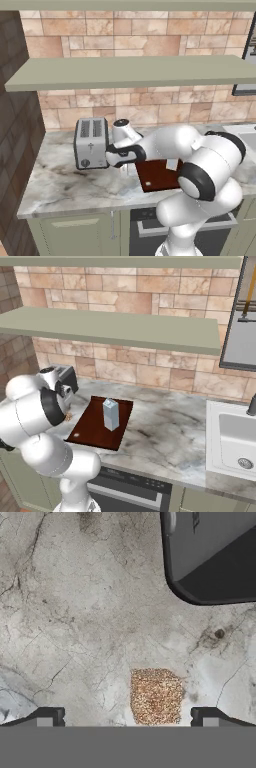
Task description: Take out the milk from the fridge and place it on the tray on the counter. Then take the sugar cube near the tray and place it in the tray.
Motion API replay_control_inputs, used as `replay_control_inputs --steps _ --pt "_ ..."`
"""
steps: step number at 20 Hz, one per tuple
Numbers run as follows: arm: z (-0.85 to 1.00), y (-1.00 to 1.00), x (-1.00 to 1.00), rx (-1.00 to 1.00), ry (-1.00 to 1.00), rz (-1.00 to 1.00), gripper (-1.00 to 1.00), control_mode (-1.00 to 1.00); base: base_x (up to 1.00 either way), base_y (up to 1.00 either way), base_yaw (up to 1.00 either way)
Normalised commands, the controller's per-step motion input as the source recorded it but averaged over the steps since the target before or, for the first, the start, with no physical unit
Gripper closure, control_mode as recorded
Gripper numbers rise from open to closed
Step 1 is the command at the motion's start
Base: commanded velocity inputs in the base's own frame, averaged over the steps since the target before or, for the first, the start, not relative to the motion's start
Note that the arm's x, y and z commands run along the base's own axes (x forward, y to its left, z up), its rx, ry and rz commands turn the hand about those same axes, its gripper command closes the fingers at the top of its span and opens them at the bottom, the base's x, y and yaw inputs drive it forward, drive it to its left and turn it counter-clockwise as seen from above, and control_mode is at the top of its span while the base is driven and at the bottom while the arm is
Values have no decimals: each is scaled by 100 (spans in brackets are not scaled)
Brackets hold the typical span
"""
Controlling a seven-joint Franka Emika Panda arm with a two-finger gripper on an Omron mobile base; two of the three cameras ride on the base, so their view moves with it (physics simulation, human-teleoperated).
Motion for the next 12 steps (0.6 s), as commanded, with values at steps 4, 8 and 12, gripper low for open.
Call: replay_control_inputs --steps 4,8,12 --pt "-14 0 13 0 0 0 -100 -100 0 0 0" --pt "-27 0 8 0 0 0 -100 -100 0 0 0" --pt "-31 0 12 0 1 0 -100 -100 0 0 0"
